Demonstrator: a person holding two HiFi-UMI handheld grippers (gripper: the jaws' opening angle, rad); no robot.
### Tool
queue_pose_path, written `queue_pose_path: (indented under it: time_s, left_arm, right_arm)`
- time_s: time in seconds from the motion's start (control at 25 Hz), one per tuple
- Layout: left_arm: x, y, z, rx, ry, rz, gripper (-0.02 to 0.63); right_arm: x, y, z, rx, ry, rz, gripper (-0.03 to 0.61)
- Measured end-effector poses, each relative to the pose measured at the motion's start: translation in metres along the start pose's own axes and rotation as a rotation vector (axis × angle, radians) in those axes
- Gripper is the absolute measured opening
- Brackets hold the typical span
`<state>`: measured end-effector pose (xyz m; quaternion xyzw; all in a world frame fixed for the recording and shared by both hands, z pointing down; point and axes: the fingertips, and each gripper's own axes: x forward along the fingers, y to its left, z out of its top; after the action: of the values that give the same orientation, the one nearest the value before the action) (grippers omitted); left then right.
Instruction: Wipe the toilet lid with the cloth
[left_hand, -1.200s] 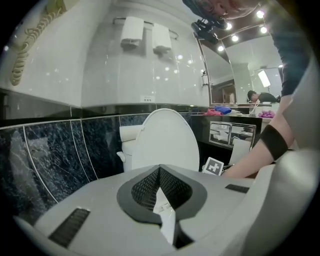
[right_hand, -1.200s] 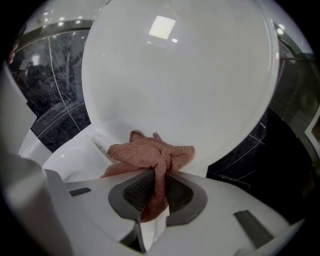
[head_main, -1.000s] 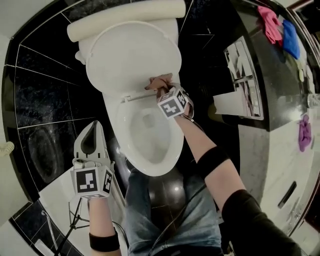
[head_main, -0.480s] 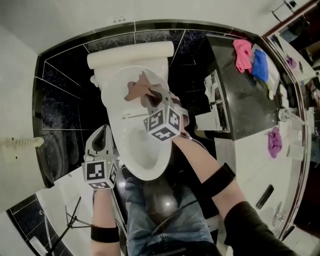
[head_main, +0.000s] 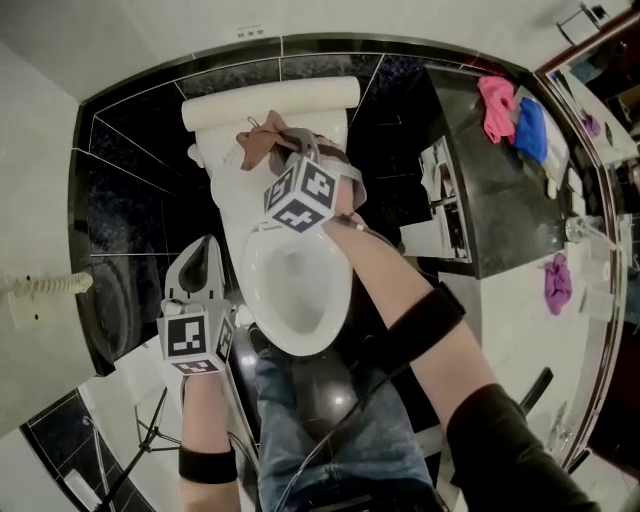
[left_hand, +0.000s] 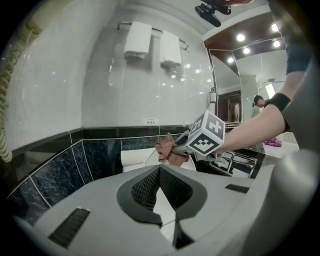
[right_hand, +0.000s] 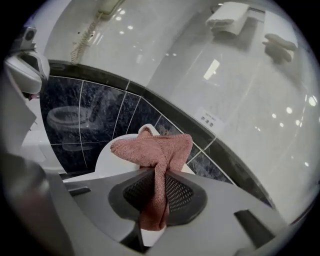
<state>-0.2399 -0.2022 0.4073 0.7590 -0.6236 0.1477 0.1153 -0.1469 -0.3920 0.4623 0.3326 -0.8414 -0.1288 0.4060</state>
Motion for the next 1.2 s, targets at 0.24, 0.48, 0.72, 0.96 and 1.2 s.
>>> queue_pose_path:
  time_s: [0.24,0.48,0.72,0.96,1.2]
  left_arm:
    - [0.002,0.003,-0.008,-0.007,0.015,0.006,0.002]
    - [0.011,-0.012,-0.014,0.018,0.041,-0.014,0.002]
    - [0.020,-0.017,-0.021,0.043,0.028,-0.027,0.002]
    - [0.029,-0.023,-0.031,0.063,0.031,-0.041,0.002]
    - [0.036,-0.023,-0.058,0.080,0.032,-0.048,0.002]
  right_arm:
    - [0.000,-0.011,-0.063,0.129,0.076,-0.043,0.077]
    - [0.001,-0.009,-0.086,0.183,0.064,-0.084,0.077]
    - [0.013,0.002,-0.149,0.357,0.129,-0.085,0.077]
    - [0.024,0.018,-0.200,0.419,0.177,-0.085,0.077]
    - [0.047,0.053,-0.251,0.452,0.232,-0.066,0.077]
